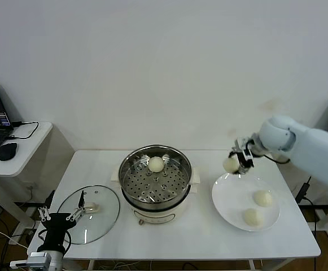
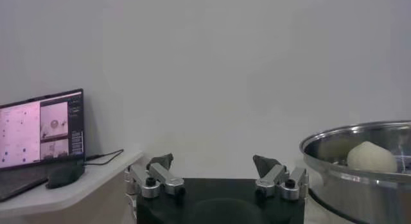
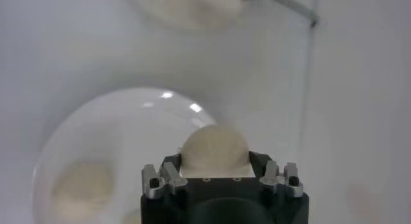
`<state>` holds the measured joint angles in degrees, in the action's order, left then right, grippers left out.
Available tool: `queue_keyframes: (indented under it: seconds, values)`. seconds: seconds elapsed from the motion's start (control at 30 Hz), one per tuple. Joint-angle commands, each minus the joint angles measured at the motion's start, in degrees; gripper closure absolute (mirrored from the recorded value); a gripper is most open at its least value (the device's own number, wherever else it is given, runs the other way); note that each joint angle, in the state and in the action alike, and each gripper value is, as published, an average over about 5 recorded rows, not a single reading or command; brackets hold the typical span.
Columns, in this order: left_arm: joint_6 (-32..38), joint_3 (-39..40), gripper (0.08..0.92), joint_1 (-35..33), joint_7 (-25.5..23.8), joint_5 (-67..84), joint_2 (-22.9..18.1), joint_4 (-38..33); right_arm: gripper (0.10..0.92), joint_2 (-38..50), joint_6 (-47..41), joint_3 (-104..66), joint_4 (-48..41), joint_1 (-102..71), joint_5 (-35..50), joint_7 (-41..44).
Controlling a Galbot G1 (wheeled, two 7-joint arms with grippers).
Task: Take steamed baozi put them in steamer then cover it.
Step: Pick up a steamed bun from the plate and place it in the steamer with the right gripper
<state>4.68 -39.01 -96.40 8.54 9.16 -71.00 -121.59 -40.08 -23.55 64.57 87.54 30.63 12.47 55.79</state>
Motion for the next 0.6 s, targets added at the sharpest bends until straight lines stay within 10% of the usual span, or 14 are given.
queue_keyframes:
  seconds: [0.03, 0.6]
  values:
    - [-0.1, -0.7, 0.177, 0.1, 0.0, 0.3, 0.2, -0.3, 0.350, -14.5, -8.9, 6.5, 1.3, 11.9, 17.7, -5.6]
    - [0.2, -2.5, 0.177, -1.0, 0.0, 0.2, -1.7, -1.9, 0.347, -41.2, -16.6, 3.1, -17.7, -4.2, 19.9, -14.9]
